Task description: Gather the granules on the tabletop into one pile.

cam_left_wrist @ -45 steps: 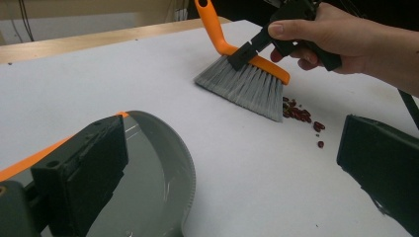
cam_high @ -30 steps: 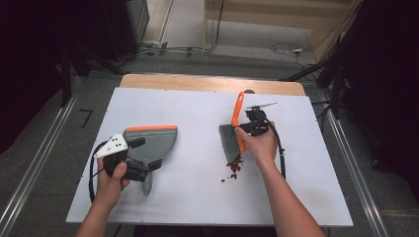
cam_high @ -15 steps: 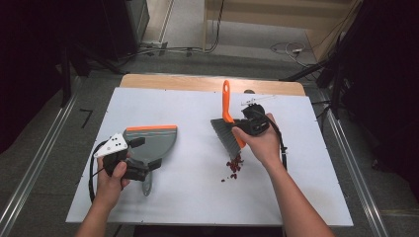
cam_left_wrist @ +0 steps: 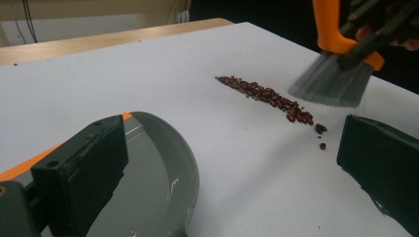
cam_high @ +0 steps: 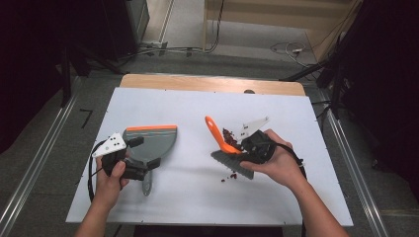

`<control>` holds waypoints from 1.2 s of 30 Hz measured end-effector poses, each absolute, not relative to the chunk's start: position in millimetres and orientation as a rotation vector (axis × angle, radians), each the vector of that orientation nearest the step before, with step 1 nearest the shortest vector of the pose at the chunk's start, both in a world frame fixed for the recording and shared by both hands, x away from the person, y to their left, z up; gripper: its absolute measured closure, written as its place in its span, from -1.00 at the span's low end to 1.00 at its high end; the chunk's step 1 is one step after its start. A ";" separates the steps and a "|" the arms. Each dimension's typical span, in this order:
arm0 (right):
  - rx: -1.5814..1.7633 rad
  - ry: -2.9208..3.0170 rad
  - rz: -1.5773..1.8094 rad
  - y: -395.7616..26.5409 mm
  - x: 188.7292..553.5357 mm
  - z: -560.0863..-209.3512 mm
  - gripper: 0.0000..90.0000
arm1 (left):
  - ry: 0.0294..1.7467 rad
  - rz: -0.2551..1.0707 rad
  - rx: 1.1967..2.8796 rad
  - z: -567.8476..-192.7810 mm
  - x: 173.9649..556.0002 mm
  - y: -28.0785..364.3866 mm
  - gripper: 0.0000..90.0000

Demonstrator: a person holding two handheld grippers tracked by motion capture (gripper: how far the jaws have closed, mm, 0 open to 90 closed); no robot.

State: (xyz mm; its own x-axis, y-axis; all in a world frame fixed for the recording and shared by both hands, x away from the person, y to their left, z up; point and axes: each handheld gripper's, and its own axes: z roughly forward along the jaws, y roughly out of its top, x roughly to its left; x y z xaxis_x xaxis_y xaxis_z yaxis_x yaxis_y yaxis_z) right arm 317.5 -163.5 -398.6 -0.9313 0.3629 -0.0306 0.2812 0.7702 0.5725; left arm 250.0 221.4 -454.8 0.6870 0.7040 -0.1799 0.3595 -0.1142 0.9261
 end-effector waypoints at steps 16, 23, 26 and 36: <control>0.321 2.950 0.695 -152.3 299.8 -438.8 0.51 | 0.856 0.368 1.734 -455.1 250.6 219.3 -1.00; 0.289 2.964 0.713 -153.5 326.7 -442.1 0.50 | 0.858 0.367 1.732 -455.8 251.1 219.7 -1.00; 0.315 2.959 0.724 -153.9 339.1 -442.8 0.50 | 0.858 0.368 1.732 -455.7 251.1 219.8 -1.00; 0.352 2.945 0.767 -156.0 369.0 -445.5 0.49 | 0.854 0.367 1.738 -456.0 250.9 217.9 -1.00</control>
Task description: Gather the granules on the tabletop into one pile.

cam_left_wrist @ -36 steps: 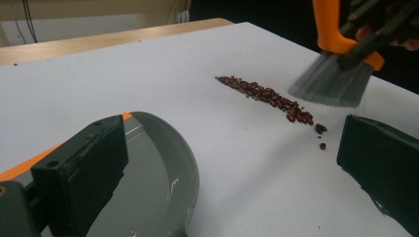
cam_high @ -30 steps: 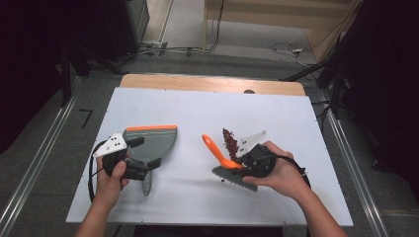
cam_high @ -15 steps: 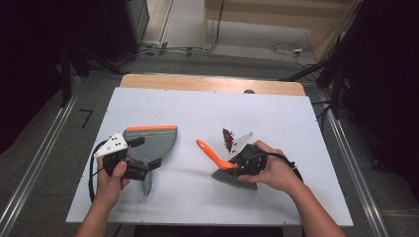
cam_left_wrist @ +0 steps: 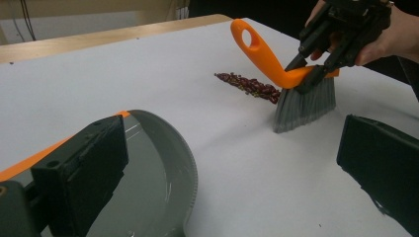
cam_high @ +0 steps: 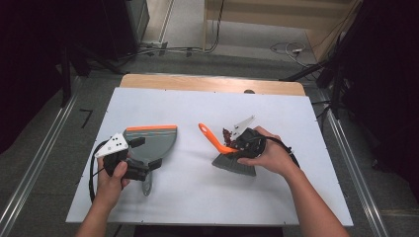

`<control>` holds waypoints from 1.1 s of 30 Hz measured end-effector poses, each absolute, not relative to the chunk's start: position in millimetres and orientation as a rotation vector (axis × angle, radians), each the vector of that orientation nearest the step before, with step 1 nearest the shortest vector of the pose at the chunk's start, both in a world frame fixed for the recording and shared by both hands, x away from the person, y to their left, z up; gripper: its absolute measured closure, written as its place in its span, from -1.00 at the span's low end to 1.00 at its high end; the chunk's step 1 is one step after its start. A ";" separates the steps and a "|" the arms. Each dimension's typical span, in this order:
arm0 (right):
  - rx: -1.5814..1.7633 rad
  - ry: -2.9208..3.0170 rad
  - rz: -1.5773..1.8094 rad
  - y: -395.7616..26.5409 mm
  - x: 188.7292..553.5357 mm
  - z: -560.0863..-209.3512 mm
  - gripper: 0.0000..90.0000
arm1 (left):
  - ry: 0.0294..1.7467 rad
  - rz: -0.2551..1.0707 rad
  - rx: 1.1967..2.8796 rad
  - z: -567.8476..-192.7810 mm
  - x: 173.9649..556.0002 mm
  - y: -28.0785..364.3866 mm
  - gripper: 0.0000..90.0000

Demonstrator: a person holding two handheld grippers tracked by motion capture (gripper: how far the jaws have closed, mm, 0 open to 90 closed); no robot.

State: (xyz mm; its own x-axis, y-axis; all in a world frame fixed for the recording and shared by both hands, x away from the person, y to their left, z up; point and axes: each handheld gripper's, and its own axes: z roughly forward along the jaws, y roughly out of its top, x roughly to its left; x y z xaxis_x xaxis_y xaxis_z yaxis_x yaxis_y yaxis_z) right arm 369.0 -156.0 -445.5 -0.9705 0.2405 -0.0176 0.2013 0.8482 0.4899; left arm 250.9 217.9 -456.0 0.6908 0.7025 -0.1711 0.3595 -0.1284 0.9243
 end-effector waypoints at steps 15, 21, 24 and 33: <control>0.376 2.918 0.768 -152.9 403.2 -444.7 0.49 | 0.853 0.370 1.742 -456.0 251.0 218.2 -1.00; 0.378 2.921 0.768 -151.3 413.4 -444.4 0.49 | 0.852 0.373 1.743 -456.0 251.2 218.8 -1.00; 0.396 2.906 0.770 -151.5 417.5 -444.1 0.49 | 0.852 0.371 1.743 -456.1 251.1 218.4 -1.00; 0.388 2.897 0.758 -147.9 426.2 -442.7 0.49 | 0.850 0.372 1.743 -456.1 251.2 218.7 -1.00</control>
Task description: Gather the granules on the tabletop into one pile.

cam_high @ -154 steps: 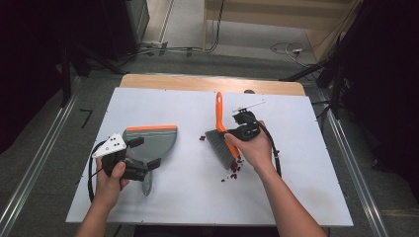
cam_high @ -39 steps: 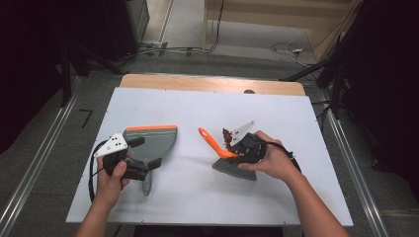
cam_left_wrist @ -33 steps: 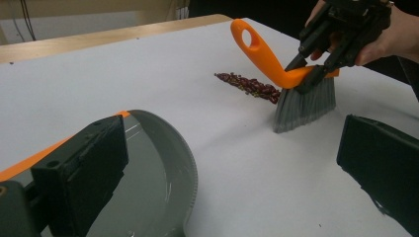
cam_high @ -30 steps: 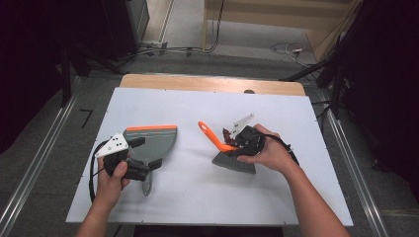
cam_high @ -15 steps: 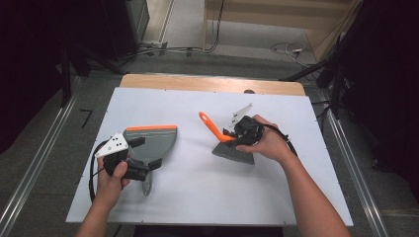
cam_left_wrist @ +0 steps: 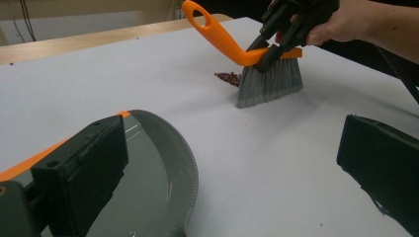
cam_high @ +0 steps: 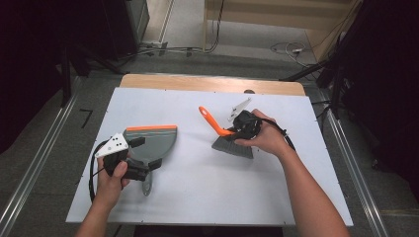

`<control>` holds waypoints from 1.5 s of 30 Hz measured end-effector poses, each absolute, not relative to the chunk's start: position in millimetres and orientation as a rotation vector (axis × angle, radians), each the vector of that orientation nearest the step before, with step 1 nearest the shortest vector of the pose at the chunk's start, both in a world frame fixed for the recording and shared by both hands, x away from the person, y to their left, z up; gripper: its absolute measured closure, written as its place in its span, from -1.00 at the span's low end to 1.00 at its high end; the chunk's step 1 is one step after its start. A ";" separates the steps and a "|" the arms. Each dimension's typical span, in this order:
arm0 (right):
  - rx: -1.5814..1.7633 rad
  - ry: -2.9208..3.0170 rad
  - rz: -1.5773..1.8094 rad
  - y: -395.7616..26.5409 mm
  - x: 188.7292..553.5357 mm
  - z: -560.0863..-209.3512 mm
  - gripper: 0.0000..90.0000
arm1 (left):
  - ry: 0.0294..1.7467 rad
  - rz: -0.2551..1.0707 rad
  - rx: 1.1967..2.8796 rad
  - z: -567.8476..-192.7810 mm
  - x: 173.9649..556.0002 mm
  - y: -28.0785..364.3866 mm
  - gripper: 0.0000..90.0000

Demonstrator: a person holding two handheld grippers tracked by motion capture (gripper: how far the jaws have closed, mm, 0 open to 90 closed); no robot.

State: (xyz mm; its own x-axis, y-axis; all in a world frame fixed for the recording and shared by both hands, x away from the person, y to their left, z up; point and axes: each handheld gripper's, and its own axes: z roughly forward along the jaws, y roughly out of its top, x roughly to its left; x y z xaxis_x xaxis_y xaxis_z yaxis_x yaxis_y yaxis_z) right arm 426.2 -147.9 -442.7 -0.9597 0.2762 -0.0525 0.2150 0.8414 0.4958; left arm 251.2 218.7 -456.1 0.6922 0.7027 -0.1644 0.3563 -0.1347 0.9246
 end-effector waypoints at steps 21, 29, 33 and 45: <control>0.413 2.861 0.755 -148.4 442.5 -440.3 0.49 | 0.850 0.368 1.749 -457.1 251.9 218.3 -1.00; 0.445 2.853 0.775 -151.1 447.8 -440.3 0.49 | 0.847 0.365 1.751 -457.3 252.1 217.7 -1.00; 0.444 2.856 0.784 -151.3 449.5 -440.2 0.49 | 0.848 0.365 1.749 -457.4 252.2 217.9 -1.00; 0.429 2.876 0.807 -156.0 442.4 -428.6 0.50 | 0.850 0.368 1.745 -457.3 252.3 219.1 -1.00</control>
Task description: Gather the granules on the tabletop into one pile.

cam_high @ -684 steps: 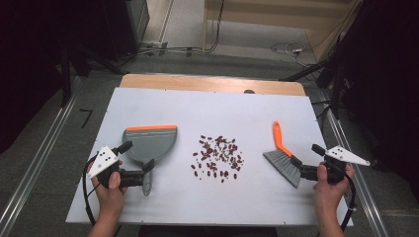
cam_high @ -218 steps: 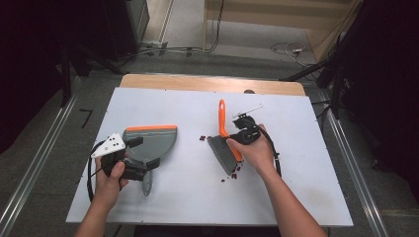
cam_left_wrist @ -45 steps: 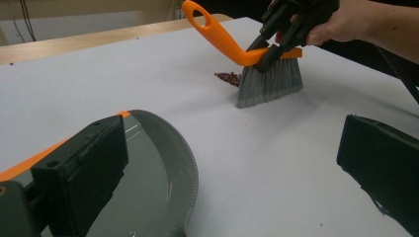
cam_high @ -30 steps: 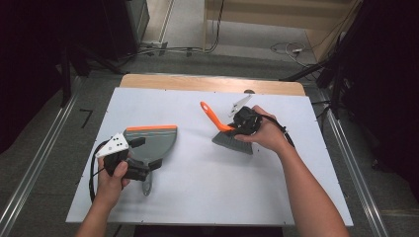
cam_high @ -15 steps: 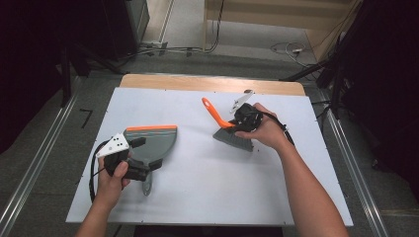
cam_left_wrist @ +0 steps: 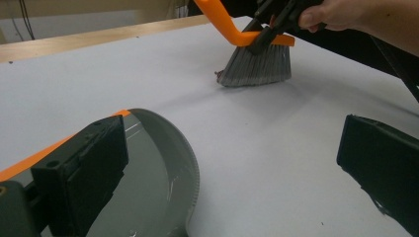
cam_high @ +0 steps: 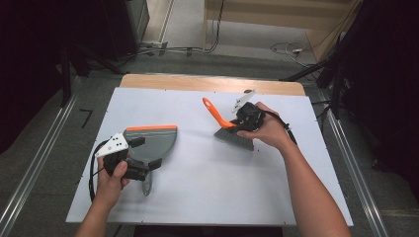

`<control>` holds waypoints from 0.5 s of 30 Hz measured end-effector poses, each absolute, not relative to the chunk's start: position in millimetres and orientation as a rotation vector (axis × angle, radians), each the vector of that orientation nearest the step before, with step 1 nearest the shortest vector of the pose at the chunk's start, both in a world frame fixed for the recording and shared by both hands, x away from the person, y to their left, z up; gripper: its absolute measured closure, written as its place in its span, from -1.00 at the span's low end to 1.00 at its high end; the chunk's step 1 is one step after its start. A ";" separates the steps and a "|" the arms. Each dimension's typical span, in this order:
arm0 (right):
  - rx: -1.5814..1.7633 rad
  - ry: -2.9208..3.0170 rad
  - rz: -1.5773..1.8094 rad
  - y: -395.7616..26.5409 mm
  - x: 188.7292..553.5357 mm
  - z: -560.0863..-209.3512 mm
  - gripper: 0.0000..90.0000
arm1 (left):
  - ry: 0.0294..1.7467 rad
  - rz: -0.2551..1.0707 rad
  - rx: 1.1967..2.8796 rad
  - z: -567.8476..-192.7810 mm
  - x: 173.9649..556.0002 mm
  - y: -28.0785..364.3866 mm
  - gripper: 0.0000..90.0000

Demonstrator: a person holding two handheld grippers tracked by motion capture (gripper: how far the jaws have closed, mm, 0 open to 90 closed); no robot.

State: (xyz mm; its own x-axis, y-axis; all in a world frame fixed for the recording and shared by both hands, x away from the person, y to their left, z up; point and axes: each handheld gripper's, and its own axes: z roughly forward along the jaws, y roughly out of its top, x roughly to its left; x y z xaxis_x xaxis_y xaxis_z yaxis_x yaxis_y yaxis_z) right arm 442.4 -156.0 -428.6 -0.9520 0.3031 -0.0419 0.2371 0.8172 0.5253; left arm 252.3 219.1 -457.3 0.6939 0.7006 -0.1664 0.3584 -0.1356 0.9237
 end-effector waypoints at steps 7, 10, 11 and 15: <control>0.433 2.854 0.833 -163.6 433.1 -413.4 0.51 | 0.851 0.367 1.744 -456.9 251.9 218.9 -1.00; 0.428 2.852 0.854 -165.8 428.7 -407.7 0.51 | 0.851 0.366 1.743 -456.9 252.0 218.8 -1.00; 0.426 2.854 0.852 -166.3 427.4 -406.3 0.51 | 0.849 0.367 1.745 -456.9 252.1 218.8 -1.00; 0.407 2.886 0.845 -163.0 420.7 -407.5 0.51 | 0.848 0.366 1.747 -456.9 252.1 218.2 -1.00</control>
State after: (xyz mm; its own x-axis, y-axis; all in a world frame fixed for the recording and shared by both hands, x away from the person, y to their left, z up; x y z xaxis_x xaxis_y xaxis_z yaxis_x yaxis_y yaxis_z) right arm 420.7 -163.0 -407.5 -0.9583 0.2843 -0.0270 0.2248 0.8093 0.5427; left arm 252.1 218.2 -456.9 0.6954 0.6992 -0.1662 0.3590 -0.1376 0.9232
